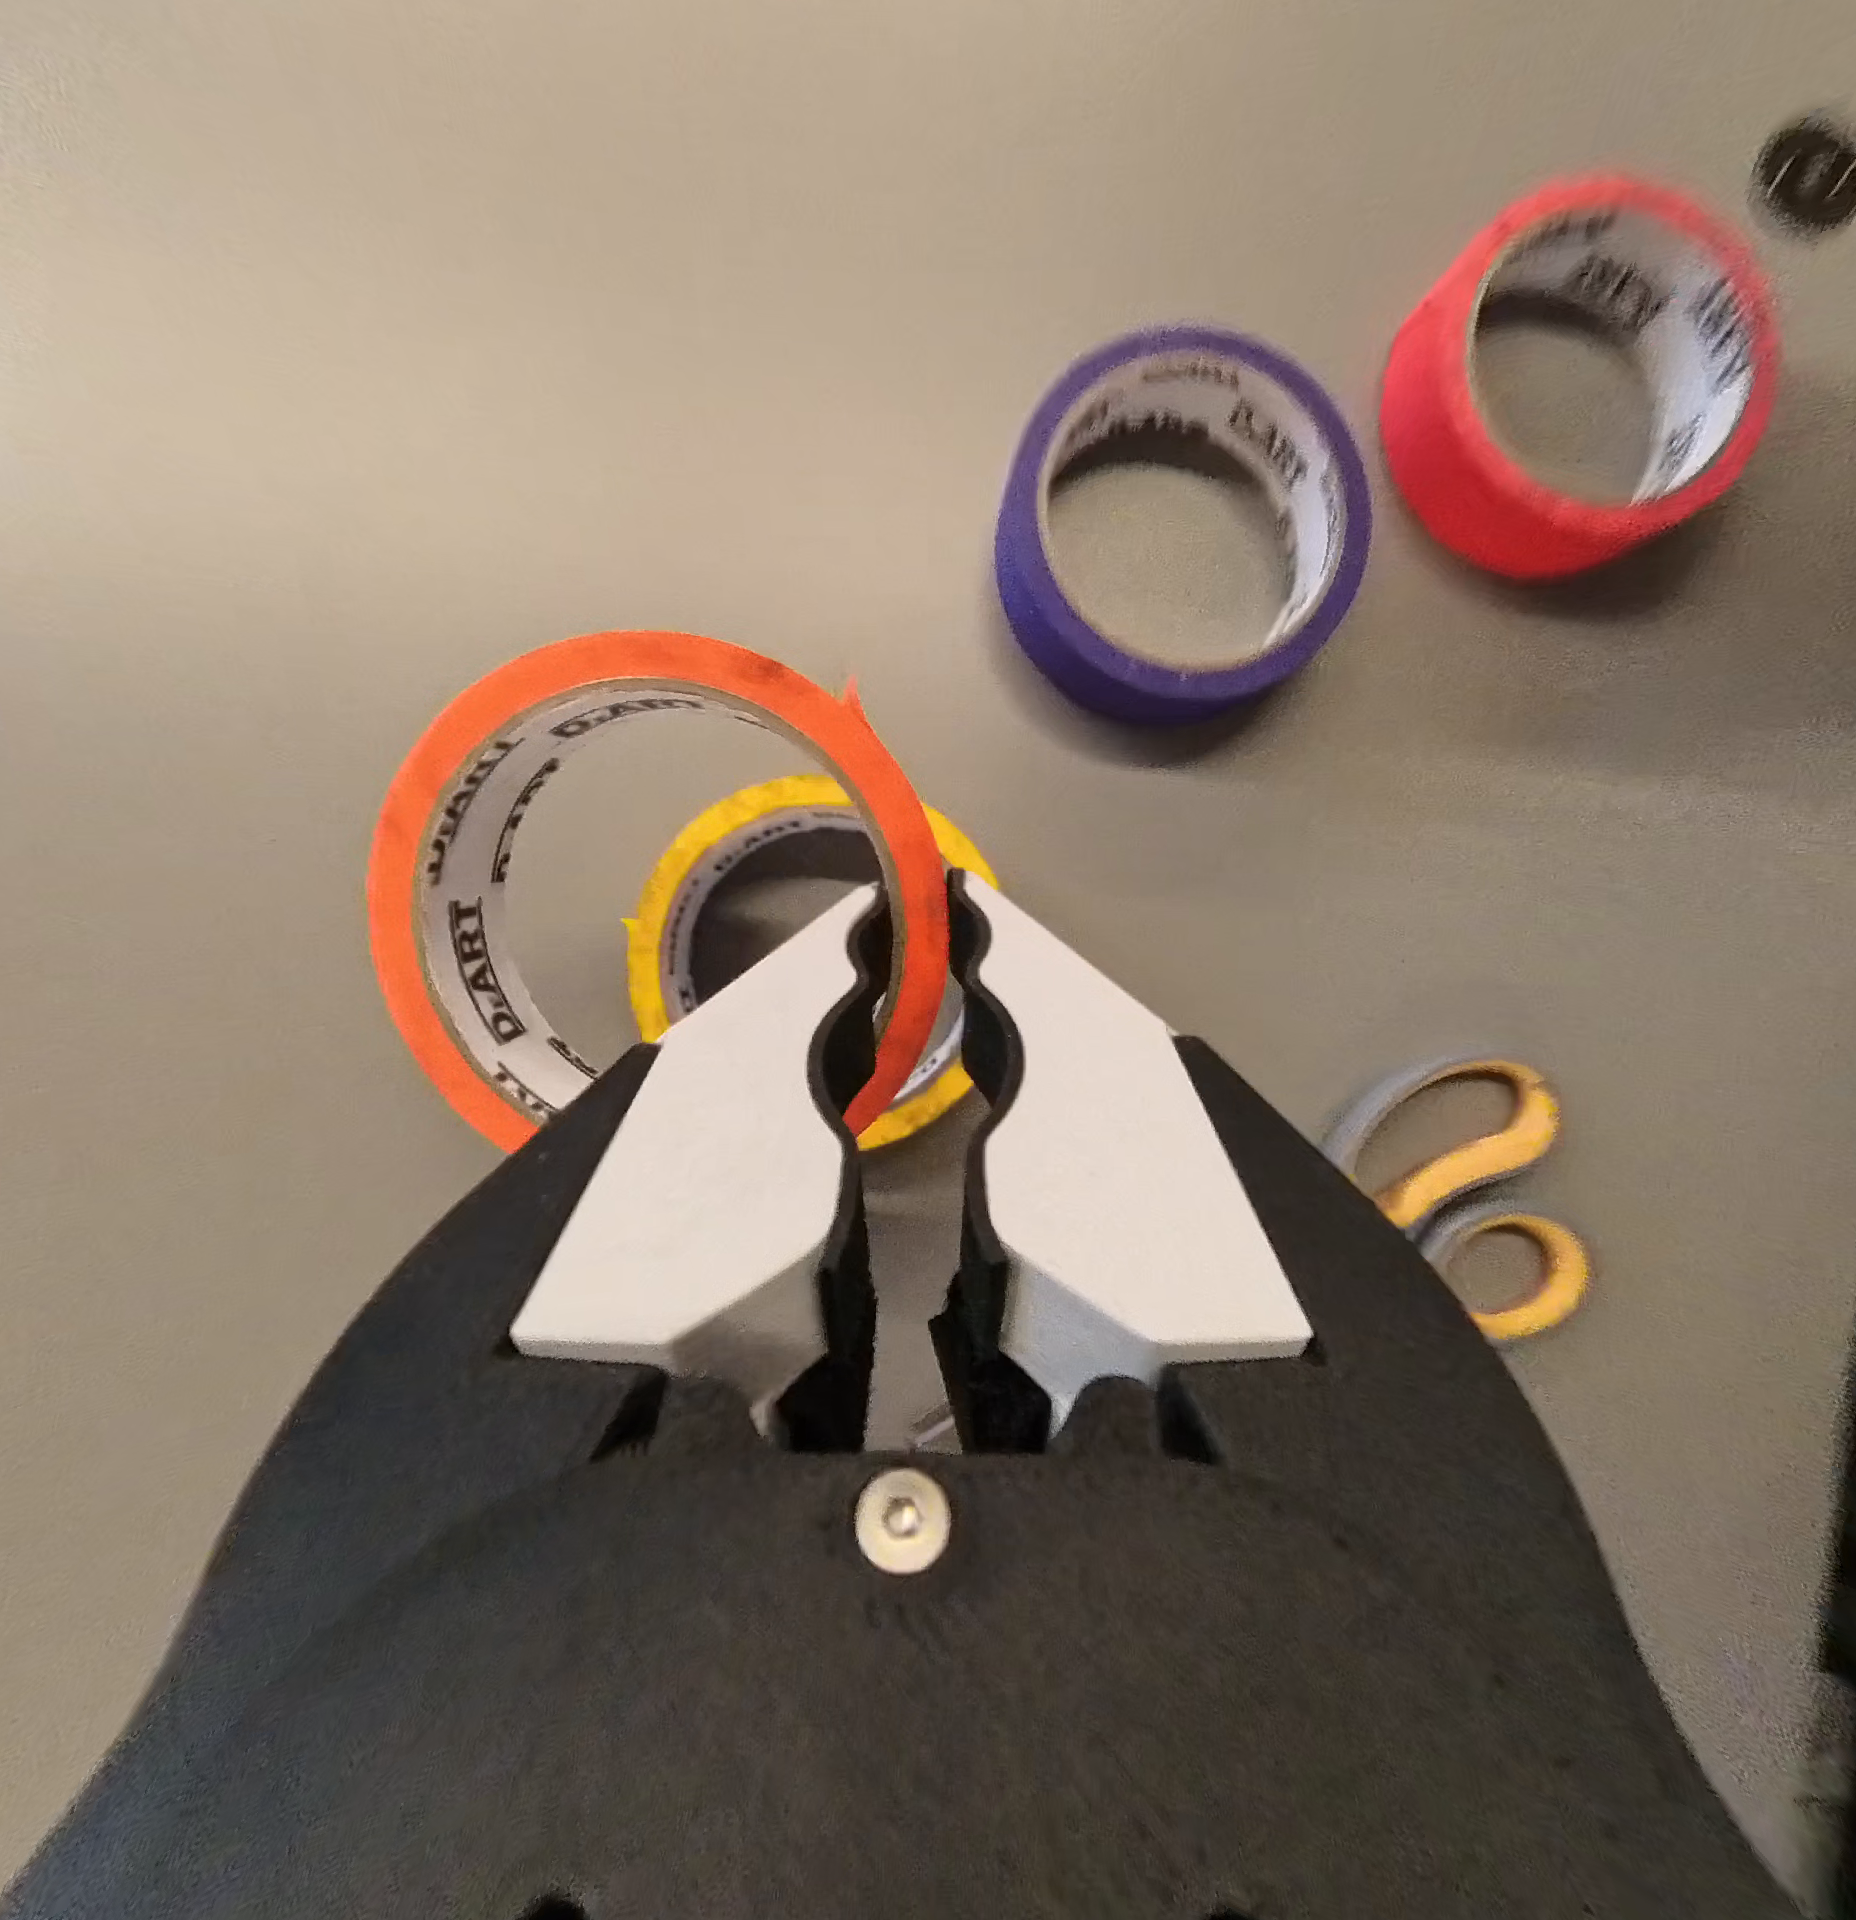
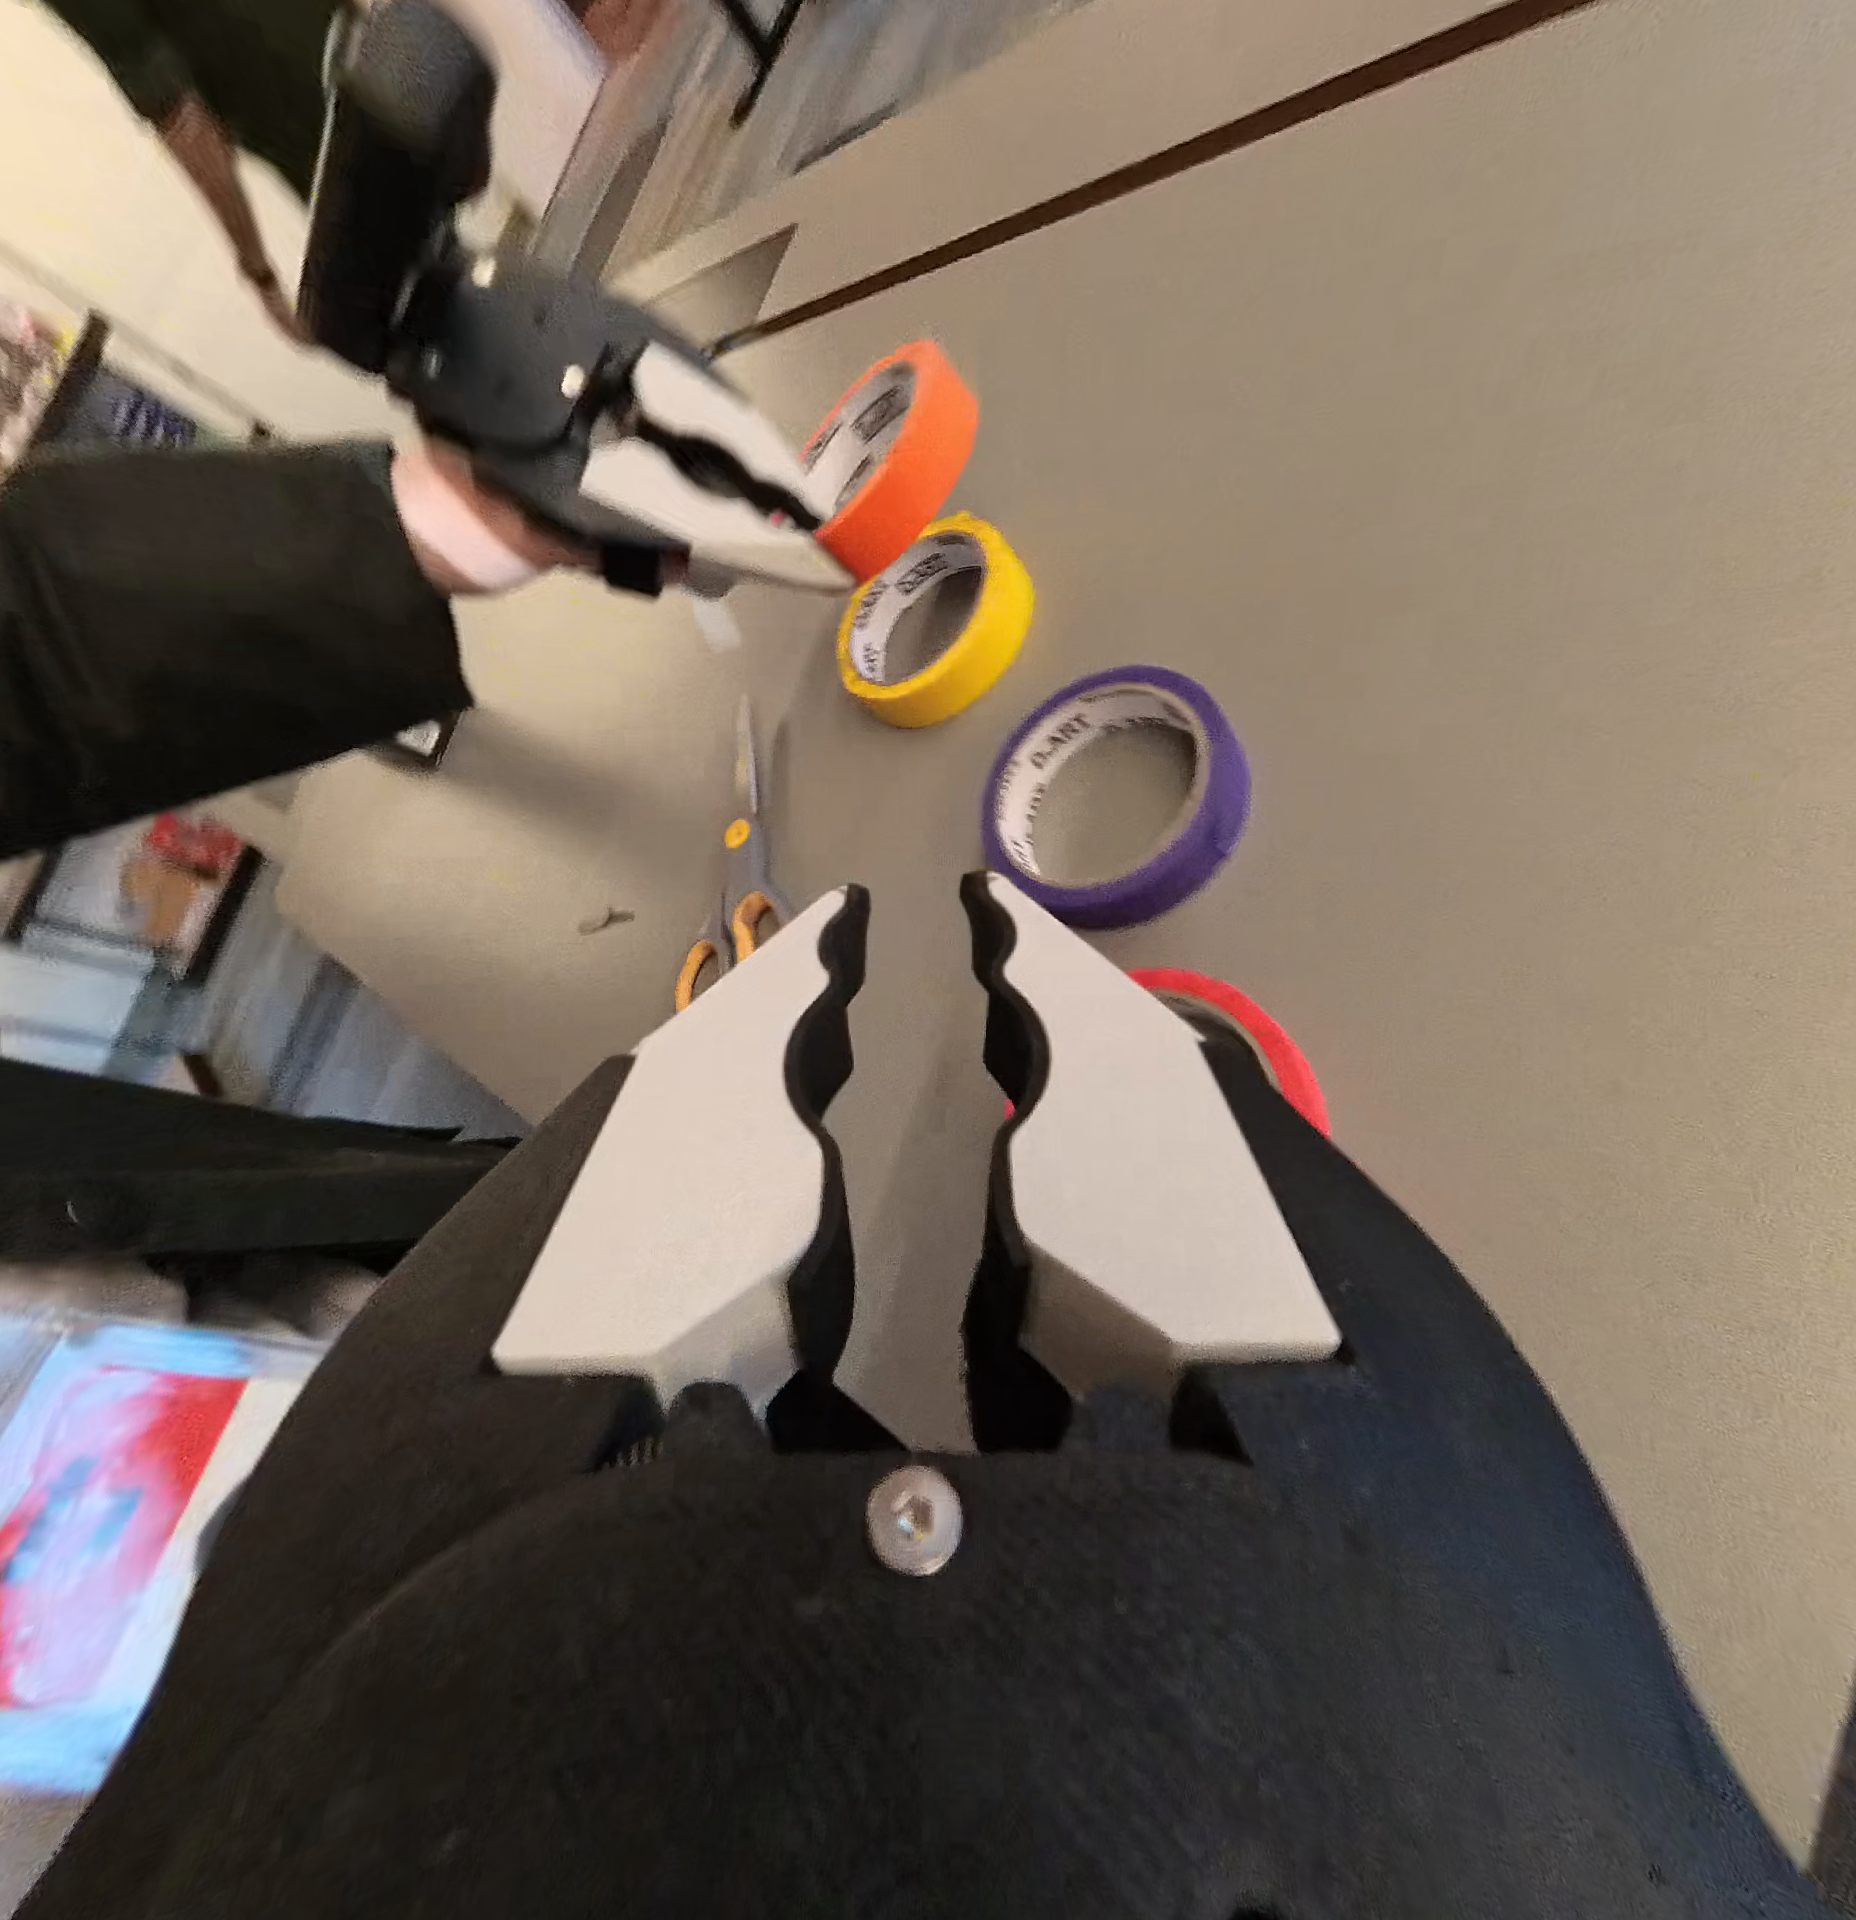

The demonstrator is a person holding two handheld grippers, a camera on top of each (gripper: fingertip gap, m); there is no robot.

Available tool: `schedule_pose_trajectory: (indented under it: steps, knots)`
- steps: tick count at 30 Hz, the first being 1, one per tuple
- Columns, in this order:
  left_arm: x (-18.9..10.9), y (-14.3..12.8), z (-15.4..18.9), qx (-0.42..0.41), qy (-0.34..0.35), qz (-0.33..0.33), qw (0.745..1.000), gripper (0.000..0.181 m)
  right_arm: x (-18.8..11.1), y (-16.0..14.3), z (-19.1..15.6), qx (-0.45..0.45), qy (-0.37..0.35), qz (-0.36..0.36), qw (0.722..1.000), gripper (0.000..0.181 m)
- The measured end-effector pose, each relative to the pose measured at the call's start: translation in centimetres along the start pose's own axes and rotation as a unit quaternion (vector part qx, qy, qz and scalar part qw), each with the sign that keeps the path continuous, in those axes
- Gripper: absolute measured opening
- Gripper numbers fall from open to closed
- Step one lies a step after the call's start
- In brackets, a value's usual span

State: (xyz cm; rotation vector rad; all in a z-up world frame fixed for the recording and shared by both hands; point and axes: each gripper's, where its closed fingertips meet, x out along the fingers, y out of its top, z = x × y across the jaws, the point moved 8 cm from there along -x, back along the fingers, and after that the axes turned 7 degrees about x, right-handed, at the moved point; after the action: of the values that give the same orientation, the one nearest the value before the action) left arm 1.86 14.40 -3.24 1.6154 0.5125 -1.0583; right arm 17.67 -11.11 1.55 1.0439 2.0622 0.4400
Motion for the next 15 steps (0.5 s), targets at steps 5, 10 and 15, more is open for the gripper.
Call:
schedule_pose_trajectory:
  steps: [5, 10, 15]
  knots:
    - [3.1, -1.9, 2.1, 0.019, -0.007, -0.071, 0.997, 0.008, -2.5, -1.4, 2.4, 0.059, -0.014, 0.048, 0.997, 0.016]
    - [3.6, -2.4, 2.3, 0.054, 0.028, -0.056, 0.997, 0.009, -2.0, -1.5, 2.0, 0.052, 0.003, 0.039, 0.998, 0.016]
    - [3.8, -2.2, 2.8, 0.013, -0.023, -0.072, 0.997, 0.056, -1.1, -2.4, 1.6, 0.040, 0.013, 0.005, 0.999, 0.016]
